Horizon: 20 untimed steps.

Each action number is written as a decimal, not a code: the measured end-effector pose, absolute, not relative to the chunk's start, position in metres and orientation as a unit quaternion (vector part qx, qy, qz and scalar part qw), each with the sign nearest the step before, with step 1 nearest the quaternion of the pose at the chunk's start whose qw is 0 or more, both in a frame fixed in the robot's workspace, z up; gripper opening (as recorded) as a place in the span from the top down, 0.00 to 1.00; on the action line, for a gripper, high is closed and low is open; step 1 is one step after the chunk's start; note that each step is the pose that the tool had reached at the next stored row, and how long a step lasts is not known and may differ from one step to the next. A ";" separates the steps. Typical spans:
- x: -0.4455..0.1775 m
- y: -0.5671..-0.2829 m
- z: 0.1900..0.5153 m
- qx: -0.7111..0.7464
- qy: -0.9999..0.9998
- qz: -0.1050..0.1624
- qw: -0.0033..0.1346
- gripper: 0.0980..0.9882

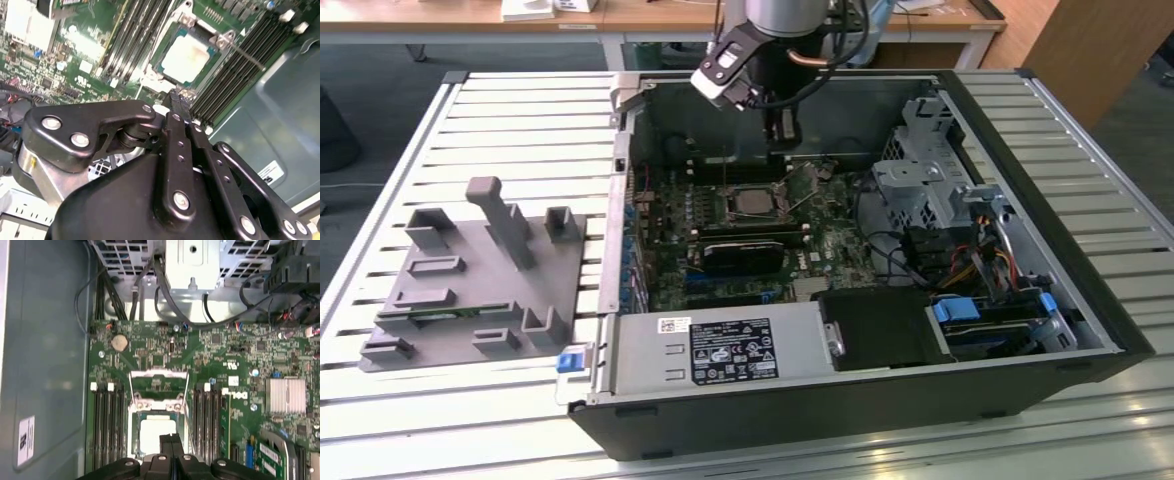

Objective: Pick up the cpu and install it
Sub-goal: 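Close the cpu cover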

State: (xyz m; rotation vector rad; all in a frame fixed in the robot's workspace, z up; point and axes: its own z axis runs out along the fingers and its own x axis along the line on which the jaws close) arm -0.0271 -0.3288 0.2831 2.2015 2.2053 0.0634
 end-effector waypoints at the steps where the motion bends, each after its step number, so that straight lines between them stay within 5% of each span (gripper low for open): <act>1: -0.024 -0.329 0.283 0.706 0.708 0.020 0.012 0.99; 20: 0.005 -0.328 0.281 0.706 0.708 0.020 0.012 0.99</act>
